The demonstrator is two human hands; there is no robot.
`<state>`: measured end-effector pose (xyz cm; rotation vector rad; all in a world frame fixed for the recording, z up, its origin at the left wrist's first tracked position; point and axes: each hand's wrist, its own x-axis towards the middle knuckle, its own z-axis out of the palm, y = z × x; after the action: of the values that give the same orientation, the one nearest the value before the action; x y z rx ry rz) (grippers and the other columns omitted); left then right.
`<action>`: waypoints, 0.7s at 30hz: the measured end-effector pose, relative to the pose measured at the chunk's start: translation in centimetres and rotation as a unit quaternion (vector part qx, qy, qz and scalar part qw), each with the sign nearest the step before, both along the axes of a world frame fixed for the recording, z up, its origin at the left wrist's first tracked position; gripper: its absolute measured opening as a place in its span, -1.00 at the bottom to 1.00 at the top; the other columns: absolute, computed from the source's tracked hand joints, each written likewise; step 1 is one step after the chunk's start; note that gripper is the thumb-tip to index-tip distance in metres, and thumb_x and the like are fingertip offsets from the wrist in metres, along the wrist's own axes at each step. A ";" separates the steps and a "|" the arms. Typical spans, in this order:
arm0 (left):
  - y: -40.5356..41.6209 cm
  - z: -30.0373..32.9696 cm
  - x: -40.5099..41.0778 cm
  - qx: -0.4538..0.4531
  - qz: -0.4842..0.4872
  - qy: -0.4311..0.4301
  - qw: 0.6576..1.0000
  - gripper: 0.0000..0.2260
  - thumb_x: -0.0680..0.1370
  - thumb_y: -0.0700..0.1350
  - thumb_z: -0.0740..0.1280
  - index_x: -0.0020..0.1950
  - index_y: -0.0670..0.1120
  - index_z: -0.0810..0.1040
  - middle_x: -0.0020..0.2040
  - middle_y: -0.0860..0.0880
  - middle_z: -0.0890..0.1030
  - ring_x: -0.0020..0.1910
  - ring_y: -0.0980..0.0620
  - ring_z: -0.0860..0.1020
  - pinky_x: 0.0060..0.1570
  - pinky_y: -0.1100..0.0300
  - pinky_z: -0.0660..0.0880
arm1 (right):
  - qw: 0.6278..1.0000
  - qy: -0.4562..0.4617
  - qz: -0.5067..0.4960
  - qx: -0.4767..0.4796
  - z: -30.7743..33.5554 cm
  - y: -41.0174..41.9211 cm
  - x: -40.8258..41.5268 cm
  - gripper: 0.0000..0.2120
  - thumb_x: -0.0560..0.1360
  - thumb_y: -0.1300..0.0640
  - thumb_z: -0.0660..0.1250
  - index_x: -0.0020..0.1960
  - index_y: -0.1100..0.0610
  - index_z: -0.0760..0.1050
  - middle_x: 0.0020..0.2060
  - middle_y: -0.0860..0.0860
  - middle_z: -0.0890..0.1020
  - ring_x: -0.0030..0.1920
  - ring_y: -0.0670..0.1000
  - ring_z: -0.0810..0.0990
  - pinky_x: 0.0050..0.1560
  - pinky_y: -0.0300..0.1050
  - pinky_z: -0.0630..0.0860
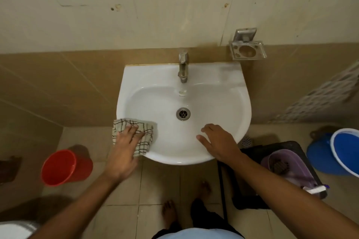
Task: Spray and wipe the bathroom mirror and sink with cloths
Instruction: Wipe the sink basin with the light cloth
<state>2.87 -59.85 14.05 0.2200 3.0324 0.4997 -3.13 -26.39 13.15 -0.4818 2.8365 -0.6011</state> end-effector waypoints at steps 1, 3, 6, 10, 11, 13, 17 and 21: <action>1.5 -0.4 1.3 0.005 0.015 0.009 1.000 -0.27 0.35 -0.28 0.39 0.53 -0.07 0.32 0.57 -0.16 0.22 0.60 -0.14 0.02 0.53 -0.25 -0.02 | 1.000 0.005 -0.019 -0.014 0.3 -0.4 0.5 -0.27 0.56 -0.36 -0.10 0.30 0.15 0.51 0.25 0.04 0.55 0.20 0.06 0.52 0.13 -0.02 0.50; 4.4 -1.1 3.5 0.007 0.027 0.009 1.000 -0.19 0.32 -0.33 0.43 0.55 -0.05 0.28 0.59 -0.16 0.18 0.61 -0.13 -0.03 0.55 -0.22 -0.16 | 0.998 0.007 -0.044 -0.032 0.9 -1.4 1.7 -0.32 0.58 -0.33 -0.08 0.32 0.14 0.49 0.26 0.03 0.54 0.23 0.04 0.50 0.13 -0.07 0.47; 8.8 -1.0 5.1 -0.008 -0.052 -0.002 0.999 -0.16 0.33 -0.14 0.55 0.55 -0.04 0.25 0.55 -0.19 0.28 0.58 -0.17 0.06 0.54 -0.19 -0.27 | 0.992 -0.016 -0.089 -0.093 1.6 -3.1 3.5 -0.51 0.65 -0.17 0.04 0.32 0.13 0.48 0.25 0.01 0.54 0.24 0.01 0.50 0.17 -0.10 0.43; 13.2 1.1 5.4 0.100 -0.126 -0.070 0.984 -0.37 0.55 -0.02 0.25 0.59 0.06 0.11 0.61 -0.03 0.13 0.58 0.08 -0.10 0.57 -0.04 -0.22 | 0.956 -0.021 -0.202 -0.210 2.8 -4.3 5.8 -0.67 0.67 -0.05 0.13 0.26 0.13 0.51 0.15 -0.01 0.59 0.14 -0.02 0.55 0.16 -0.09 0.47; 13.9 2.1 5.2 0.183 -0.107 -0.116 0.970 -0.42 0.57 -0.07 0.19 0.59 0.08 0.14 0.61 0.02 0.15 0.57 0.13 -0.06 0.57 0.00 -0.15 | 0.942 -0.021 -0.237 -0.236 3.4 -4.2 6.2 -0.66 0.66 -0.06 0.15 0.25 0.13 0.51 0.13 -0.01 0.60 0.11 -0.04 0.56 0.13 -0.11 0.49; 14.7 5.1 4.5 0.353 -0.034 -0.184 0.917 -0.56 0.59 -0.11 0.16 0.47 0.15 0.32 0.46 0.06 0.40 0.46 0.12 0.29 0.46 0.08 0.28 | 0.906 -0.024 -0.294 -0.303 4.6 -3.8 6.8 -0.58 0.62 -0.19 0.17 0.23 0.11 0.52 0.08 -0.04 0.62 0.06 -0.07 0.57 0.01 -0.21 0.48; 14.0 9.8 2.0 0.575 0.119 -0.271 0.763 -0.84 0.68 -0.04 0.17 0.14 0.08 0.54 0.04 0.04 0.68 0.04 0.10 0.66 -0.04 0.25 0.58 | 0.829 -0.072 -0.349 -0.430 6.2 -2.9 7.4 -0.68 0.59 -0.17 0.19 0.15 0.03 0.49 0.01 -0.15 0.59 0.12 -0.05 0.57 0.03 -0.22 0.46; 12.6 12.0 0.1 0.695 0.165 -0.362 0.599 -0.66 0.65 -0.01 0.16 0.21 -0.20 0.59 0.14 -0.22 0.68 0.10 -0.20 0.67 0.10 -0.08 0.55 | 0.766 -0.177 -0.322 -0.527 7.4 -2.9 7.2 -0.58 0.52 -0.13 0.35 0.15 0.20 0.56 0.06 0.07 0.67 0.10 0.07 0.63 0.03 -0.10 0.60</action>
<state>2.93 -47.20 26.10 -0.4175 1.2672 2.1564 4.10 -29.25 20.58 0.4948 1.9660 -2.1433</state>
